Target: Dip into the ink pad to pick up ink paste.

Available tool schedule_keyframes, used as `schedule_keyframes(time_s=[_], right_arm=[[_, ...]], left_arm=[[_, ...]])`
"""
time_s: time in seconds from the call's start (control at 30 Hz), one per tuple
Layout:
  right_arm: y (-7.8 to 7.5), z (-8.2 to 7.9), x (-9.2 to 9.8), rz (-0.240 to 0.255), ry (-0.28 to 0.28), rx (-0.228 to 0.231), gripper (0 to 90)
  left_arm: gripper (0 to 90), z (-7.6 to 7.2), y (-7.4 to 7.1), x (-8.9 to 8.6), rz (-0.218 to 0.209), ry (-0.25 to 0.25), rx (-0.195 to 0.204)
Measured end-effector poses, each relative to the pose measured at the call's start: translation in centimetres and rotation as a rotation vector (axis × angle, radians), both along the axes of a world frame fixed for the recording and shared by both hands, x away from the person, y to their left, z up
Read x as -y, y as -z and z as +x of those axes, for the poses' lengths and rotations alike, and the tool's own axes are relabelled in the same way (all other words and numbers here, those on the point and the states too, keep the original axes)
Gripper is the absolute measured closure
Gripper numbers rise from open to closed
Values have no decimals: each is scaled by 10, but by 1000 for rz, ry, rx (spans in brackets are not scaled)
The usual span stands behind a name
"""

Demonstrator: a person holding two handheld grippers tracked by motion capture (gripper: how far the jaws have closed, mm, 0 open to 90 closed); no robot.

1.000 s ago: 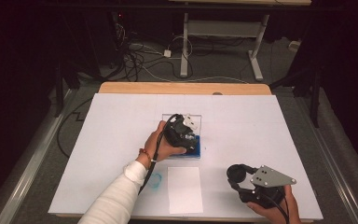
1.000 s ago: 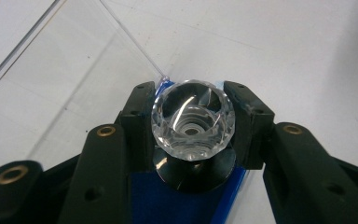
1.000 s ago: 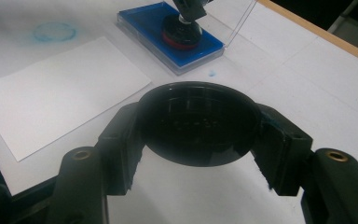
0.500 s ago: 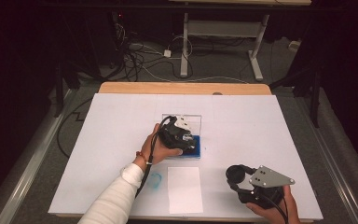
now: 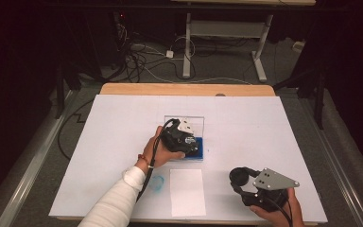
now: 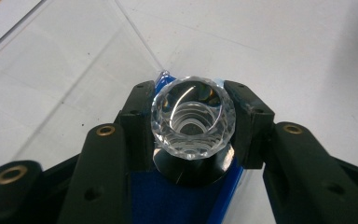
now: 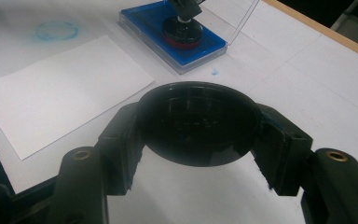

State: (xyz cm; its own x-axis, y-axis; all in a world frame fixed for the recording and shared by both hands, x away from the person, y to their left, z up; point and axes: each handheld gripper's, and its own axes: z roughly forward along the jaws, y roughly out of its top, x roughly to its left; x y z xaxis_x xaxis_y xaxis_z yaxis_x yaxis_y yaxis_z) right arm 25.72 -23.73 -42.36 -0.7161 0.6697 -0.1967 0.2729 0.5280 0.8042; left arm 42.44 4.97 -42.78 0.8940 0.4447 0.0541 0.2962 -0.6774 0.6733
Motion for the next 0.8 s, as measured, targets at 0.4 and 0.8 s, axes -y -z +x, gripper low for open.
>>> schedule_keyframes(time_s=[0.4, 0.8], right_arm=[[0, 0, -2, -2, -6, -3, 387], [0, 0, -1, 2, -3, -2, 387]], left_arm=[[543, -4, -1, 4, 36, 3, 25], [542, -1, 0, 2, 19, -1, 9]])
